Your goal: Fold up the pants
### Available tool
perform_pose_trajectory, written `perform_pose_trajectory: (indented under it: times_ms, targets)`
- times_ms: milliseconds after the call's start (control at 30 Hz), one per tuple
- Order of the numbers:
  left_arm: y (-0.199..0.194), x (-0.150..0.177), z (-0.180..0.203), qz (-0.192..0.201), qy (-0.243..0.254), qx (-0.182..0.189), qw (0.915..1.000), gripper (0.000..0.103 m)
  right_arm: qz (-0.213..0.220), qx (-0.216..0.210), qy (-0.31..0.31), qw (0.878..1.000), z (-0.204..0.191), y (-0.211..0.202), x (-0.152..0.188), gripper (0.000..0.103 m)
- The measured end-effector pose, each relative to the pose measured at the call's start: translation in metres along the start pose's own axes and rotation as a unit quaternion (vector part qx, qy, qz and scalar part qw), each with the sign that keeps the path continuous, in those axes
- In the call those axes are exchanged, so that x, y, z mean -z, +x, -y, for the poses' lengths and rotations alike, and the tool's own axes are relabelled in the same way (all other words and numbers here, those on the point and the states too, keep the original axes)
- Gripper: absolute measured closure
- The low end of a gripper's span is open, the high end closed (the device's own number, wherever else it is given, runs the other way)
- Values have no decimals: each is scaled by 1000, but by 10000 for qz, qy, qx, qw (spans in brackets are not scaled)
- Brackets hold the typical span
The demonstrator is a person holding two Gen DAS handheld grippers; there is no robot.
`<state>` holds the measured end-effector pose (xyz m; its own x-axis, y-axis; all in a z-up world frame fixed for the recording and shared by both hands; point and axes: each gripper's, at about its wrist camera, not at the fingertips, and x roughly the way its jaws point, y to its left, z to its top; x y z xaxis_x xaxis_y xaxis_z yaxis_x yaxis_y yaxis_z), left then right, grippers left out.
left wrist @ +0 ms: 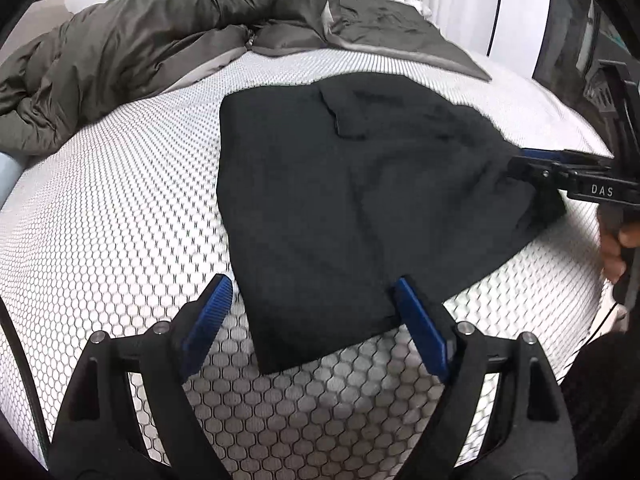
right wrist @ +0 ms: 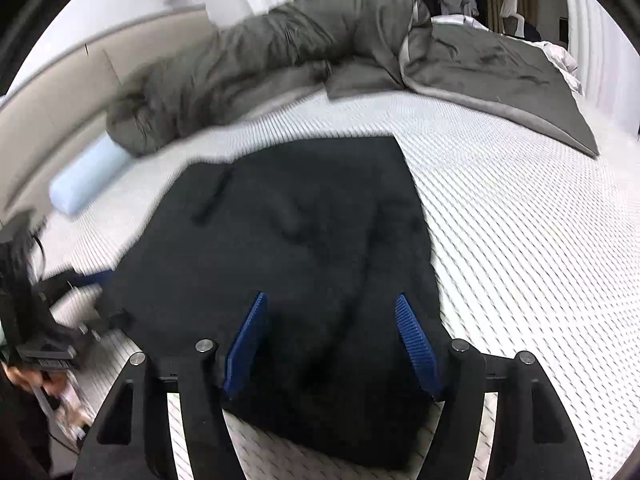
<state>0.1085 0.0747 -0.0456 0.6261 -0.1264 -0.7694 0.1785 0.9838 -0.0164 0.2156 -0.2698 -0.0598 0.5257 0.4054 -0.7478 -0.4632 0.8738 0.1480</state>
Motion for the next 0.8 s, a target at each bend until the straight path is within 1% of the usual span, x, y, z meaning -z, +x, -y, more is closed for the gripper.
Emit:
perform_pose_trajectory:
  times_ms: [33,67,100,133,167,200,233,267,300,367,400,433,467,500,533,567,600,633,667,700,767,800]
  targets:
    - [2,1,-3,-41,-143,54,9999,16,-101,70,-89,9999,2,2,4,60]
    - [3,0,-6,-74,-275,101,9995,15,-153,62,-94,9998,8,0,9,71]
    - [4,0,-11,-140,-465,143,9987,15,-110,63,4,9999,13,-4,12,90]
    - [2,0,-13,-159,-540,160,9983,15,-81,215,125,9997,20,-9,15,94]
    - [-1,0,-14,-134,-588,136,9981,15,-6,439,327,9985,31,-14,16,94]
    - [-5,0,-13,-94,-575,84,9983,15,55,475,481,9977,38,-18,17,94]
    - [-10,1,-10,-30,-497,-32,9988,15,163,368,660,9970,47,-25,18,94]
    - [-14,1,-8,1,-443,-95,9990,15,286,155,826,9961,54,-32,20,91]
    - [-17,3,-5,36,-390,-153,9991,15,367,-160,919,9950,57,-38,21,86]
    - [-22,5,-2,90,-331,-230,9991,15,508,-737,845,9924,51,-47,23,80]
    - [-22,7,-1,86,-300,-245,9992,15,509,-927,781,9913,46,-47,23,79]
    - [-21,7,-1,74,-289,-269,9992,15,432,-1211,694,9893,38,-45,24,78]
    - [-19,8,-1,47,-312,-282,9991,15,319,-1395,618,9878,31,-41,24,73]
    - [-16,8,-2,12,-361,-267,9990,15,132,-1472,517,9877,22,-33,25,68]
    - [-14,8,-3,-14,-425,-231,9988,15,-27,-1389,437,9893,15,-23,26,65]
    - [-13,9,-2,-31,-487,-205,9986,15,-176,-1285,413,9907,11,-12,25,64]
    - [-11,8,-3,-57,-532,-193,9984,15,-268,-1221,455,9911,8,-3,25,66]
    - [-10,7,-3,-81,-575,-204,9981,15,-236,-1189,457,9916,6,-1,24,73]
    - [-11,6,-3,-86,-610,-241,9978,15,-169,-1020,319,9941,2,-2,21,97]
    - [-12,5,-3,-75,-627,-238,9977,15,-17,-937,278,9952,0,-8,19,98]
    - [-22,3,0,92,-578,-322,9978,15,506,-1096,409,9918,2,-34,16,98]
    - [-25,2,1,185,-534,-352,9978,15,631,-1084,397,9913,3,-39,15,98]
